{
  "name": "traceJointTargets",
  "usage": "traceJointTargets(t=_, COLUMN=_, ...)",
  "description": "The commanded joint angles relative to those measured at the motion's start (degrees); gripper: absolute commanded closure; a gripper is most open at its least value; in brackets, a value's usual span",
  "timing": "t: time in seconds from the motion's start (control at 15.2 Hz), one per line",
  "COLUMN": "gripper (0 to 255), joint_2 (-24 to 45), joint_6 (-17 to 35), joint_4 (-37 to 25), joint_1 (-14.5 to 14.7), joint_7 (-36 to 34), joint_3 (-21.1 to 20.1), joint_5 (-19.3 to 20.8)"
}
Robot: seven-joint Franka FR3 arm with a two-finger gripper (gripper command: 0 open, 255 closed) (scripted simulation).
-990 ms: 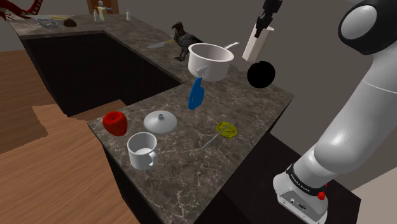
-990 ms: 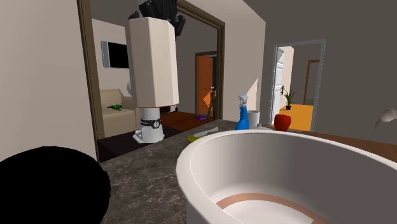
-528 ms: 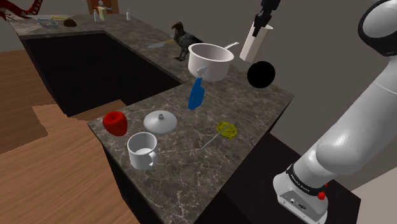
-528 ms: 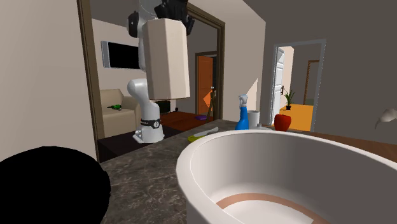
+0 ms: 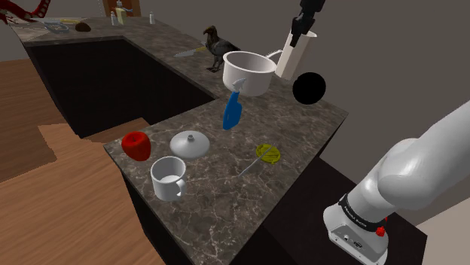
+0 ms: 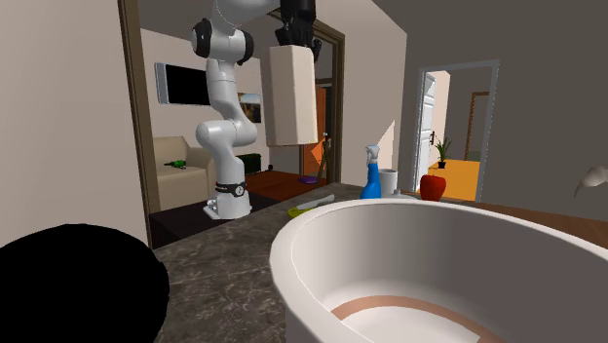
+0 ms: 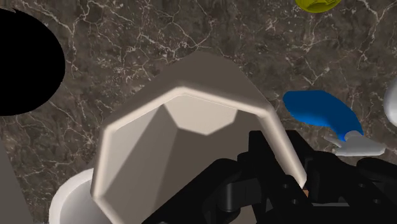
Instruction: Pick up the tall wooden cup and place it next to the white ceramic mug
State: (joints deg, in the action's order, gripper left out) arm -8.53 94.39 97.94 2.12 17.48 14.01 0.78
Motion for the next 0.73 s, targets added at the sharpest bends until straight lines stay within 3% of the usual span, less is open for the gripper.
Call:
traceJointTargets(t=0.0, gripper=255, joint_2=-2.48, joint_6=0.42, joint_4=2.79, joint_1=1.01, joint_7=-2.84, joint_3=-1.67, joint_5=0.56)
traceJointTargets(t=0.66, gripper=255, joint_2=-9.44, joint_6=0.55, joint_4=10.01, joint_1=5.94, joint_7=-17.04, joint_3=-10.95, joint_5=0.38)
